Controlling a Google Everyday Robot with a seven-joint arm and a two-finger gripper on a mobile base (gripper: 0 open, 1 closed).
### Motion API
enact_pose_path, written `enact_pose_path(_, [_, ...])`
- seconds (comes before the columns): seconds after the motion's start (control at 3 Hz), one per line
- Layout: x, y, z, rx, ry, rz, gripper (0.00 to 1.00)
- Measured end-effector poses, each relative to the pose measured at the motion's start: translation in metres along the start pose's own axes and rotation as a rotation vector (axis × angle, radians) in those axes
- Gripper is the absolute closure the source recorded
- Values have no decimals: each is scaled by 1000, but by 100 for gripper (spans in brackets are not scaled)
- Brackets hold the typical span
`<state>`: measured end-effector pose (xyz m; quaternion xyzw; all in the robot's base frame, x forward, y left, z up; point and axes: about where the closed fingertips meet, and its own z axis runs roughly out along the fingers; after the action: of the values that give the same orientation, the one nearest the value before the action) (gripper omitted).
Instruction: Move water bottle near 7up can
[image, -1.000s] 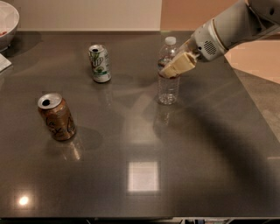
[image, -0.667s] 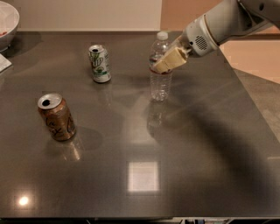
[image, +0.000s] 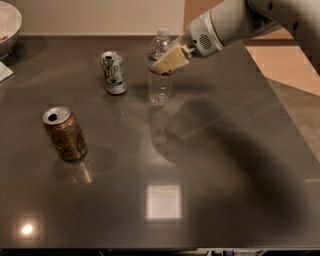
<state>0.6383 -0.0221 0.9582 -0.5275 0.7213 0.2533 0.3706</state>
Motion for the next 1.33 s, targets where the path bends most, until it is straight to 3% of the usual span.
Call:
enact_pose_path(0.67, [-31, -3, 46, -46, -59, -59, 100])
enact_pose_path(1.33, [-36, 0, 78, -90, -58, -109, 59])
